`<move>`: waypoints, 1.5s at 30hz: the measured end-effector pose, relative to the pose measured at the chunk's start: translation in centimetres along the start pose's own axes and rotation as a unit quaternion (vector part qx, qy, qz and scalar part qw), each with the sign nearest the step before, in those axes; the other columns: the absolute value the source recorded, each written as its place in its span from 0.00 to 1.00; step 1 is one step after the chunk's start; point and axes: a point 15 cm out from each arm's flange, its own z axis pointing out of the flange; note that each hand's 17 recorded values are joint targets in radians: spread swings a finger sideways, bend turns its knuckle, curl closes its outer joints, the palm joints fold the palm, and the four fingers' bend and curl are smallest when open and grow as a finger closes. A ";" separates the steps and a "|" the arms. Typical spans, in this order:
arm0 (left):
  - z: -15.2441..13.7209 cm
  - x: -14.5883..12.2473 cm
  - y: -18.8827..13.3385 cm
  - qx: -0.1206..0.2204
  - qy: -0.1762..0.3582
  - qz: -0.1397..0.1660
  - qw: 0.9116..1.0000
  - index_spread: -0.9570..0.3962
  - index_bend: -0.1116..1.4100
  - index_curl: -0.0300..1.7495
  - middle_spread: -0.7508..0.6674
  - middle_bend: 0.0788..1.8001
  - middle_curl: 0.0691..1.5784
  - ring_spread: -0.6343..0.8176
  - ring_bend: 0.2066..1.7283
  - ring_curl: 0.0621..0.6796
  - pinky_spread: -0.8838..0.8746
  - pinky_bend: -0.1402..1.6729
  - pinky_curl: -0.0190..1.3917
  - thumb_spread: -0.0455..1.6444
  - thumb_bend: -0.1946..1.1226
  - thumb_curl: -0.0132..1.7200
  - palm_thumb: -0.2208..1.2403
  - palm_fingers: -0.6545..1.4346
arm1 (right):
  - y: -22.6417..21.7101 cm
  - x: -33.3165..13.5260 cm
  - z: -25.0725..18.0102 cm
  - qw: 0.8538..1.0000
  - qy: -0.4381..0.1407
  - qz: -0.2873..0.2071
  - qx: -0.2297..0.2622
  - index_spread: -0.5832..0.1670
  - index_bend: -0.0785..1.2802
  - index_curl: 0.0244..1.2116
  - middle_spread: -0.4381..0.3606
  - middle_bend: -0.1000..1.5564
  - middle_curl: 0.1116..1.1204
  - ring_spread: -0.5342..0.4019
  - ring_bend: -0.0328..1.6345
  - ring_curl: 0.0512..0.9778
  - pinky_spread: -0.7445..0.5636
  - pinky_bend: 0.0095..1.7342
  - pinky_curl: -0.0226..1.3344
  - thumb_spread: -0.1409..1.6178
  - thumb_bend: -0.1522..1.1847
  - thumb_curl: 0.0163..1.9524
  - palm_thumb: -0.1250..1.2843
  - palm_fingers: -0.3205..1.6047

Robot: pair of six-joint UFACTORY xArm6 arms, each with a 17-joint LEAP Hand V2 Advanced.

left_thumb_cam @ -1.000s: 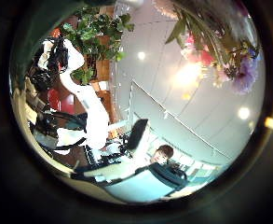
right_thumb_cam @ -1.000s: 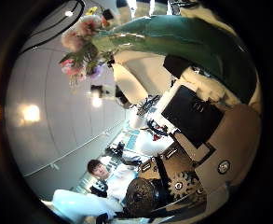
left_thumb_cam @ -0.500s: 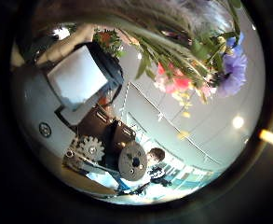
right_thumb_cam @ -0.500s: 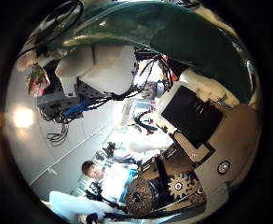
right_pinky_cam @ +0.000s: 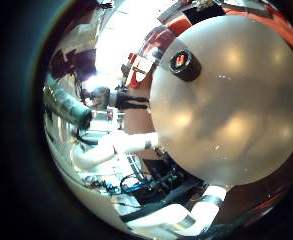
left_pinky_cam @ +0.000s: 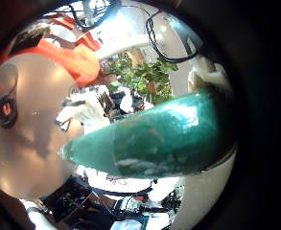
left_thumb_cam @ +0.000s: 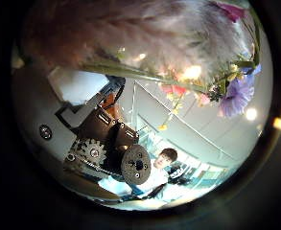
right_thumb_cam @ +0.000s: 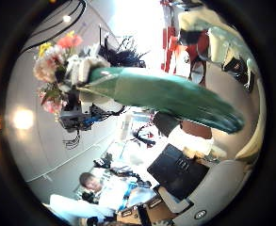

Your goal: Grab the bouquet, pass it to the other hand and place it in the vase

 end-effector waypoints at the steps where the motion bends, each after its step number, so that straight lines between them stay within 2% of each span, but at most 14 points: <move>1: -0.2 0.3 -0.3 0.011 -0.008 0.007 1.000 0.24 0.56 0.60 0.17 0.59 0.64 0.17 0.88 0.81 0.21 0.82 0.56 0.63 0.30 0.43 0.90 0.80 | 0.0 0.1 -0.1 1.000 -0.001 0.002 0.001 0.31 0.46 0.57 0.38 0.57 0.52 0.37 0.71 0.57 0.39 0.55 0.59 0.63 0.09 0.41 0.65 0.18; 4: -1.3 0.9 -1.8 0.056 -0.035 0.026 0.997 0.22 0.56 0.63 0.16 0.59 0.65 0.17 0.89 0.82 0.21 0.82 0.57 0.64 0.29 0.45 0.89 0.79 | -0.2 0.6 -0.2 1.000 -0.005 0.010 0.001 0.31 0.39 0.48 0.45 0.46 0.43 0.46 0.60 0.45 0.57 0.50 0.53 0.63 0.09 0.39 0.66 0.11; 8: -2.7 2.3 -3.3 0.101 -0.072 0.068 0.990 0.20 0.55 0.66 0.15 0.60 0.66 0.17 0.90 0.83 0.21 0.83 0.58 0.65 0.29 0.46 0.89 0.79 | -0.7 1.7 -0.2 1.000 -0.009 0.024 0.005 0.34 0.29 0.41 0.51 0.35 0.34 0.61 0.47 0.35 0.73 0.43 0.46 0.63 0.09 0.37 0.66 0.09; 12: -3.4 3.4 -4.2 0.138 -0.097 0.106 0.980 0.19 0.55 0.68 0.15 0.60 0.67 0.17 0.91 0.84 0.21 0.83 0.60 0.65 0.28 0.48 0.89 0.78 | -1.3 2.5 -0.4 0.999 -0.006 0.035 0.013 0.36 0.20 0.35 0.58 0.27 0.28 0.69 0.38 0.29 0.81 0.37 0.40 0.63 0.09 0.35 0.65 0.10; 14: -4.0 3.6 -4.8 0.165 -0.114 0.128 0.971 0.18 0.54 0.69 0.14 0.60 0.67 0.17 0.91 0.84 0.20 0.82 0.60 0.66 0.28 0.49 0.89 0.78 | -1.7 3.3 -0.5 0.999 -0.008 0.047 0.017 0.35 0.17 0.33 0.61 0.24 0.26 0.72 0.35 0.26 0.84 0.35 0.38 0.63 0.09 0.34 0.64 0.10; 17: -4.8 3.3 -5.3 0.191 -0.136 0.143 0.961 0.18 0.54 0.71 0.14 0.60 0.68 0.17 0.91 0.85 0.20 0.82 0.61 0.66 0.28 0.50 0.89 0.78 | -2.1 4.1 -0.6 0.998 -0.006 0.059 0.024 0.36 0.15 0.29 0.65 0.21 0.24 0.76 0.31 0.24 0.87 0.33 0.35 0.63 0.09 0.32 0.62 0.11; 21: -5.6 2.4 -5.8 0.207 -0.161 0.151 0.953 0.17 0.53 0.73 0.14 0.60 0.68 0.18 0.91 0.85 0.20 0.82 0.62 0.67 0.27 0.51 0.89 0.78 | -2.8 4.6 -0.8 0.997 -0.004 0.065 0.035 0.37 0.15 0.25 0.68 0.18 0.23 0.79 0.28 0.22 0.88 0.31 0.33 0.64 0.09 0.31 0.60 0.12; 25: -6.9 1.2 -6.9 0.238 -0.173 0.147 0.944 0.16 0.52 0.74 0.14 0.60 0.68 0.18 0.91 0.85 0.20 0.81 0.63 0.67 0.27 0.52 0.89 0.78 | -3.5 4.6 -0.9 0.997 -0.012 0.065 0.048 0.38 0.15 0.22 0.70 0.17 0.22 0.81 0.27 0.21 0.89 0.30 0.31 0.64 0.09 0.30 0.60 0.13; 29: -7.3 -1.0 -7.6 0.252 -0.174 0.133 0.943 0.16 0.51 0.75 0.13 0.60 0.69 0.18 0.91 0.85 0.19 0.81 0.64 0.68 0.26 0.54 0.89 0.78 | -3.6 5.0 -0.8 0.996 -0.016 0.071 0.046 0.38 0.15 0.20 0.70 0.17 0.21 0.81 0.26 0.21 0.89 0.30 0.30 0.65 0.10 0.29 0.60 0.14; 38: -8.2 -5.5 -9.1 0.257 -0.158 0.084 0.950 0.15 0.50 0.77 0.13 0.59 0.69 0.17 0.91 0.85 0.19 0.80 0.66 0.68 0.25 0.55 0.89 0.78 | -3.7 5.2 -0.6 0.996 -0.017 0.074 0.044 0.41 0.16 0.18 0.70 0.17 0.19 0.82 0.25 0.21 0.89 0.30 0.28 0.65 0.10 0.28 0.62 0.15; 45: -8.6 -7.6 -9.2 0.259 -0.147 0.061 0.953 0.15 0.49 0.79 0.13 0.59 0.69 0.17 0.90 0.85 0.18 0.79 0.67 0.68 0.24 0.57 0.89 0.79 | -3.9 5.5 -0.6 0.996 -0.013 0.074 0.048 0.42 0.17 0.18 0.70 0.17 0.18 0.82 0.25 0.22 0.89 0.30 0.27 0.65 0.10 0.27 0.62 0.15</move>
